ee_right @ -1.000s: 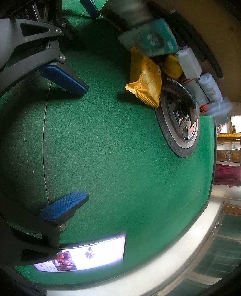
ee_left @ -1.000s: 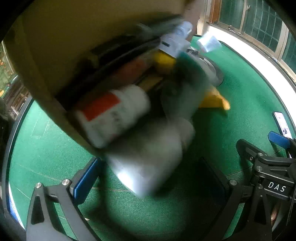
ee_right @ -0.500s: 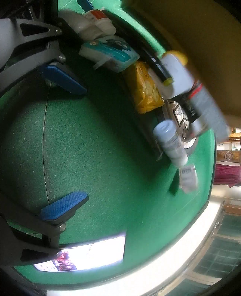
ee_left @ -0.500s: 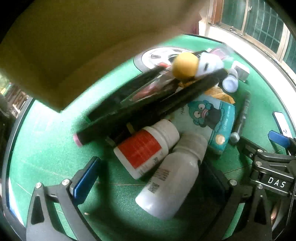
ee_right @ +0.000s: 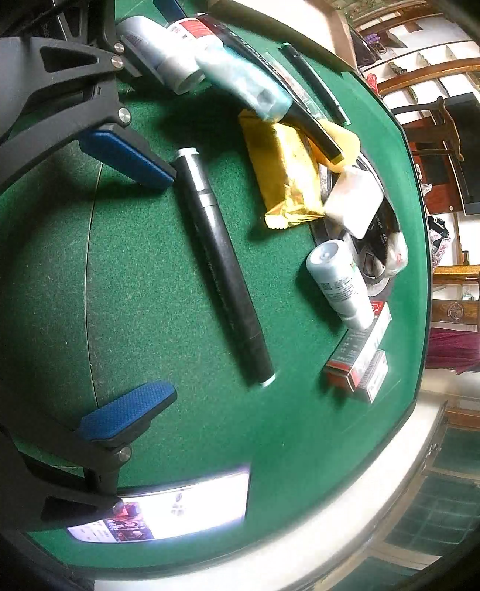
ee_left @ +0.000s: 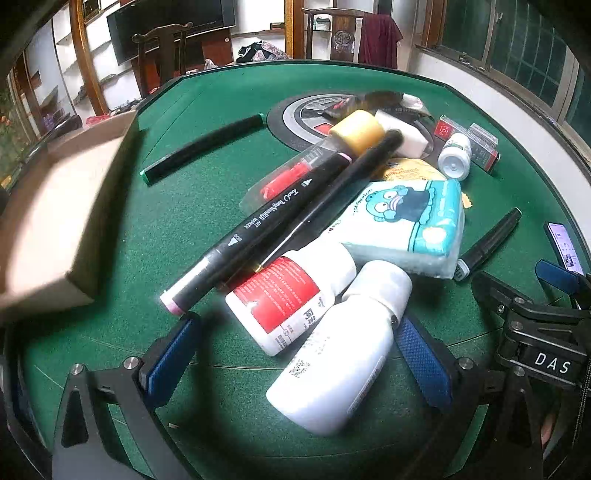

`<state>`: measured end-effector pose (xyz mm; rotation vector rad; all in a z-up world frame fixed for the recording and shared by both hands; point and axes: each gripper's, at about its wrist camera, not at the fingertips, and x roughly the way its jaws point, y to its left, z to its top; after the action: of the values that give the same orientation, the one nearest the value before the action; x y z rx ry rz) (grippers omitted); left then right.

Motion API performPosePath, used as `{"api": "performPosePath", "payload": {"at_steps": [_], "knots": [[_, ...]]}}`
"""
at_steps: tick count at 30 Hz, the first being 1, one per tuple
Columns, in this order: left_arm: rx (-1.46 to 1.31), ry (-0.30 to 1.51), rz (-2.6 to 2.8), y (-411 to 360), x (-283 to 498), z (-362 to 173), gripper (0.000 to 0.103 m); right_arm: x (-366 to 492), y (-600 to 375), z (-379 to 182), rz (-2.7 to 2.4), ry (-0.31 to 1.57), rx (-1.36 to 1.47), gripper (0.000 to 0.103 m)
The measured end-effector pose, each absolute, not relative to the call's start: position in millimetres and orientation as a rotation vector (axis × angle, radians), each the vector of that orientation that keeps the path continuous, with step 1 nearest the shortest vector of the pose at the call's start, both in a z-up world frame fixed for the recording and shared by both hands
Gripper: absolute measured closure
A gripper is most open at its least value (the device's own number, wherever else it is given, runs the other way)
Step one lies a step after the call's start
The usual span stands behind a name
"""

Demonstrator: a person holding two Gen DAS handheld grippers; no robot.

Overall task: Organize objects
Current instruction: 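Move both tools over the cluttered table toward the white bottles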

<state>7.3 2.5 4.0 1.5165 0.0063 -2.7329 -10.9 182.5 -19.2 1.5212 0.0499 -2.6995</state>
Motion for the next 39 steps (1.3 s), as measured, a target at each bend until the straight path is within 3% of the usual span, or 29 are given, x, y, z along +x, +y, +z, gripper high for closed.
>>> {"api": "performPosePath", "payload": {"at_steps": [20,25,26,28,33,39], "knots": [[1.535,-0.011,-2.755,3.1,-0.9,-2.3,0.001,-14.1,187.9,-13.4,-2.626,0.097,1.477,0.000],[1.521,-0.112,-2.853,-13.2,14.5,10.8,0.004,-5.2,202.4,-6.5,-2.568,-0.028,1.395,0.000],[1.509,-0.161,-2.874,-14.1,18.2,14.2,0.006,-5.5,204.8,-5.9,-2.566,-0.049,1.389,0.000],[1.495,-0.195,-2.958,-18.0,32.3,26.7,0.020,-3.5,208.1,-4.8,-2.569,-0.076,1.384,0.000],[1.593,-0.283,-3.032,-14.2,35.5,35.8,0.069,-11.5,202.6,-5.6,-2.566,-0.059,1.390,0.000],[1.682,-0.508,-3.028,9.0,25.8,26.4,0.070,-4.8,208.3,0.7,-2.568,-0.090,1.349,0.000]]}}
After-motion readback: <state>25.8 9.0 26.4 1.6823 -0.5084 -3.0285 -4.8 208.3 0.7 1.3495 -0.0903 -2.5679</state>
